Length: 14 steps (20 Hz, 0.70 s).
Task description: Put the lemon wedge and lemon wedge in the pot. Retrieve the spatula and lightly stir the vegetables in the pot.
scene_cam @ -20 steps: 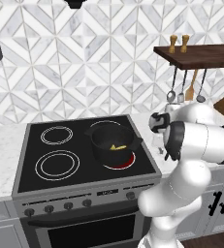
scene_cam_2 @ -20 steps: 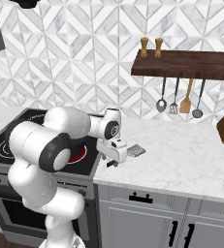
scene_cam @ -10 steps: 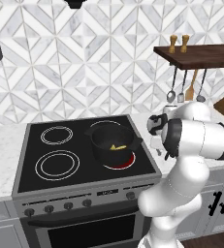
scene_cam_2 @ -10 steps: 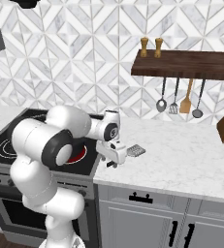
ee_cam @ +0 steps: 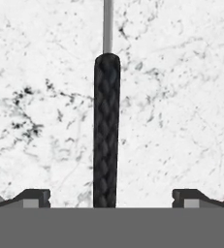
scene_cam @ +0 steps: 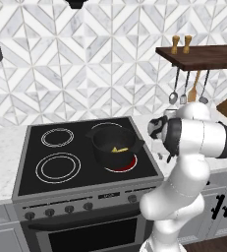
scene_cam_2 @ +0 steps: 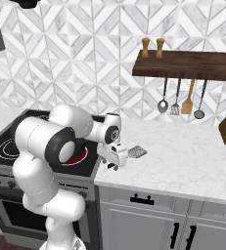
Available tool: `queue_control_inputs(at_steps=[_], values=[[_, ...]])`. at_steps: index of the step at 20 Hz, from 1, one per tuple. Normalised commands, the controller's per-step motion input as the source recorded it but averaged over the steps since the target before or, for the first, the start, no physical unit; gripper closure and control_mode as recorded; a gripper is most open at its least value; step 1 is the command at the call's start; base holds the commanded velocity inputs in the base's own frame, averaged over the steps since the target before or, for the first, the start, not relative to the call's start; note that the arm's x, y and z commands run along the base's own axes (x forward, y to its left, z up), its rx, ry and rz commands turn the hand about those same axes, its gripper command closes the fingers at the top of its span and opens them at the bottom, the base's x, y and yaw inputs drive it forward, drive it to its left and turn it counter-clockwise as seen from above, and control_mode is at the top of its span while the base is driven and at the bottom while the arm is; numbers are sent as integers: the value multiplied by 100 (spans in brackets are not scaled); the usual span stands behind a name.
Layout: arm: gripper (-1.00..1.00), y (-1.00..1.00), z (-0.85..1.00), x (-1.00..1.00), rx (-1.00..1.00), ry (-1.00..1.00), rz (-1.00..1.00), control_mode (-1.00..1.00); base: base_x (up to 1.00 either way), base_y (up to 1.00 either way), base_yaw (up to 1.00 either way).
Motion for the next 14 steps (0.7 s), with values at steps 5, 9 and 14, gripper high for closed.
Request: queue_control_inputs(at_steps=[5,9,14], values=[[-100,1,-8,5,0,2,0,-100,0,0,0],[-100,3,-9,3,0,0,0,-100,0,0,0],[100,3,-4,3,0,0,0,-100,0,0,0]])
